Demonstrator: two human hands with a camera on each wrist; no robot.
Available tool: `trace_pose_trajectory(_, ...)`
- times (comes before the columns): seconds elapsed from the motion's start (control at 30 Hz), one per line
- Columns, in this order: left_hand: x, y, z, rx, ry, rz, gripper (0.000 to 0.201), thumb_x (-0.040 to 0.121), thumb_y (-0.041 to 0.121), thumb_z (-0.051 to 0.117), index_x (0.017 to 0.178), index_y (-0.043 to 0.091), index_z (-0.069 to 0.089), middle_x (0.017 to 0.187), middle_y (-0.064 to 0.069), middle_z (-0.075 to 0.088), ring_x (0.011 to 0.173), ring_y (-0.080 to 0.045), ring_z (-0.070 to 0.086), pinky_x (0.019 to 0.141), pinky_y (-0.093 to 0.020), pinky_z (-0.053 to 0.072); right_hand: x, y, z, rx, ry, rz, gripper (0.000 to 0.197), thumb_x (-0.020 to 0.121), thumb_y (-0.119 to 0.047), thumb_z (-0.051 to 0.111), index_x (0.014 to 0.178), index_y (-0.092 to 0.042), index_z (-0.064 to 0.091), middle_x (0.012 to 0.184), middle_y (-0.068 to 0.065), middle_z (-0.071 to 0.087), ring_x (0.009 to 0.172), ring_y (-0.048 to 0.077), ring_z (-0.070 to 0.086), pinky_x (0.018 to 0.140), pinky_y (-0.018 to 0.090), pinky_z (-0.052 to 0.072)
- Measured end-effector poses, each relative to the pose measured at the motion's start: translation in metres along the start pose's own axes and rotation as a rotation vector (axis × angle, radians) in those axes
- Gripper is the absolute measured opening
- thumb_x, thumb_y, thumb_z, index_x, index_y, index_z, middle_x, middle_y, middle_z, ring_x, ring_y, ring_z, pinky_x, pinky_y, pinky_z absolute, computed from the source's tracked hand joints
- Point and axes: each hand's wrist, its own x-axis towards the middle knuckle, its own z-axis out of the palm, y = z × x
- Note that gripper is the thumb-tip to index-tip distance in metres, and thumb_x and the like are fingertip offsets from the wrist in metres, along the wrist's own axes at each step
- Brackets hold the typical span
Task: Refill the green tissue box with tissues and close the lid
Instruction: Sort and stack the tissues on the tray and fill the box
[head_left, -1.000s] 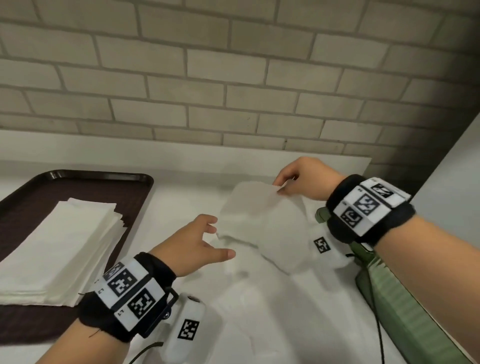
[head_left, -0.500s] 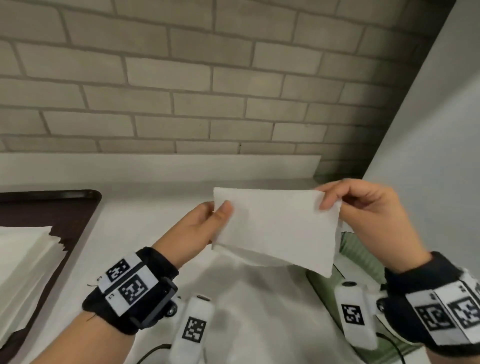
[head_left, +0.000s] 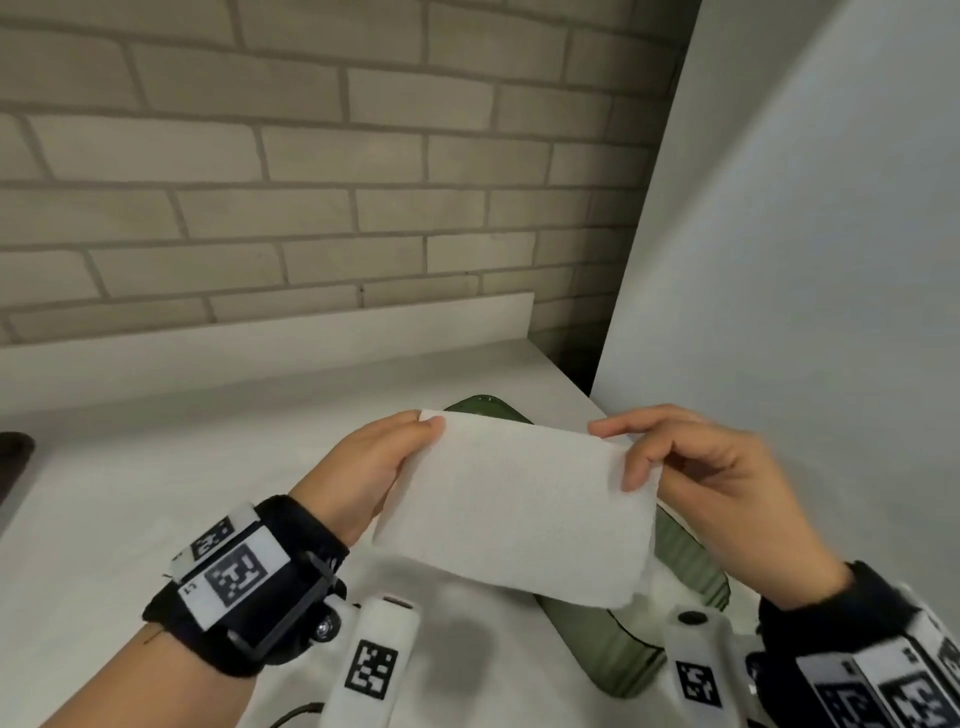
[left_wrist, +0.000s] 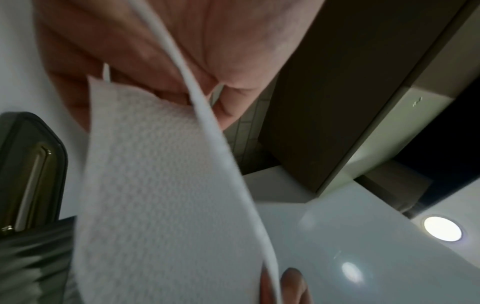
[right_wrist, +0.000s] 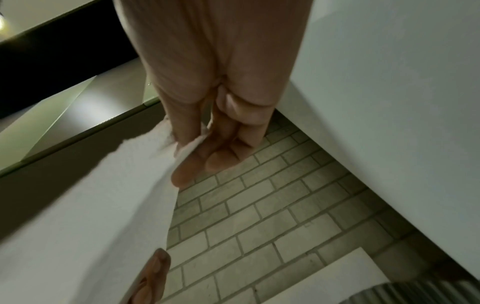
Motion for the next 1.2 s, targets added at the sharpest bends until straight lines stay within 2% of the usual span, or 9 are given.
trace_pose_trajectory(0.17,0.014,0.002,0.024,0.217,0.074,0.112,0.022,0.096,0.026,0.047,0.087,0.019,0.066,0.079,0.005,0.067,0.073,-0.012,0.06,0.07,-0.027,0.045,-0.012,0.009,-0.018,0.149,-0.012,0.233,0.039,0.089,0.012,0.048,0.086,-0.022,0.069,0.099,-0.005,0.07,0.082,0.007,0.067,0.067,0.016,0.051)
trace_pose_trajectory(0.37,0.041,0.008,0.054,0.54,0.084,0.264,0.029,0.096,0.031,0.046,0.087,0.004,0.052,0.075,-0.006,0.054,0.068,-0.018,0.051,0.068,-0.036,0.041,-0.027,0.023,-0.038,0.523,-0.118,0.524,0.047,0.062,-0.023,0.053,0.104,-0.008,0.069,0.118,0.016,0.063,0.102,0.034,0.061,0.082,0.041,0.05)
trace_pose_trajectory(0.47,0.059,0.007,0.068,0.689,0.062,0.27,0.025,0.095,0.032,0.047,0.074,0.019,0.049,0.064,0.007,0.05,0.059,-0.009,0.046,0.059,-0.021,0.037,-0.029,0.031,-0.036,0.282,0.0,0.579,0.036,0.066,-0.041,0.073,0.094,-0.018,0.073,0.099,0.006,0.069,0.075,0.025,0.059,0.07,0.031,0.047)
trace_pose_trajectory(0.53,0.071,0.006,0.078,0.785,0.047,0.259,0.02,0.094,0.032,0.051,0.075,0.029,0.046,0.061,0.013,0.045,0.056,0.0,0.043,0.053,-0.013,0.031,-0.032,0.038,-0.036,0.041,0.077,0.584,0.012,0.073,-0.031,0.079,0.083,-0.027,0.075,0.073,-0.001,0.06,0.054,0.019,0.039,0.06,0.023,0.034)
trace_pose_trajectory(0.6,0.081,0.003,0.084,0.858,0.014,0.21,0.01,0.091,0.035,0.056,0.091,0.03,0.047,0.067,0.013,0.047,0.061,0.0,0.046,0.056,-0.013,0.034,-0.039,0.044,-0.038,-0.082,0.064,0.581,0.015,0.075,-0.017,0.078,0.078,-0.032,0.075,0.055,-0.011,0.052,0.044,0.009,0.037,0.052,0.015,0.033)
trace_pose_trajectory(0.73,0.094,-0.005,0.094,1.033,-0.08,0.176,0.031,0.081,0.042,0.066,0.101,0.033,0.045,0.081,0.01,0.056,0.074,-0.005,0.052,0.067,-0.018,0.042,-0.048,0.045,-0.042,-0.284,-0.108,0.551,0.021,0.073,-0.027,0.078,0.082,-0.045,0.072,0.095,-0.023,0.063,0.061,0.004,0.057,0.064,0.01,0.043)
trace_pose_trajectory(0.87,0.099,-0.008,0.101,1.094,-0.158,0.179,0.028,0.076,0.035,0.074,0.095,0.03,0.054,0.077,0.013,0.054,0.07,-0.002,0.051,0.065,-0.012,0.038,-0.045,0.042,-0.045,-0.388,-0.308,0.6,0.02,0.074,-0.039,0.075,0.093,-0.041,0.07,0.097,-0.014,0.06,0.07,-0.004,0.058,0.065,0.006,0.041)
trace_pose_trajectory(1.1,0.106,-0.014,0.116,1.165,-0.254,0.224,0.018,0.078,0.021,0.073,0.095,0.018,0.067,0.084,0.007,0.06,0.074,-0.006,0.055,0.066,-0.012,0.04,-0.035,0.044,-0.04,-0.559,-0.468,0.576,0.035,0.082,-0.044,0.066,0.116,-0.037,0.063,0.096,-0.027,0.045,0.068,-0.013,0.053,0.065,0.0,0.036)
trace_pose_trajectory(1.2,0.108,-0.014,0.119,1.19,-0.268,0.211,0.016,0.079,0.019,0.071,0.094,0.017,0.068,0.086,0.005,0.064,0.073,-0.004,0.055,0.07,-0.016,0.043,-0.034,0.045,-0.038,-0.615,-0.522,0.565,0.04,0.087,-0.038,0.061,0.127,-0.034,0.057,0.107,-0.024,0.043,0.075,-0.008,0.049,0.08,0.006,0.037)
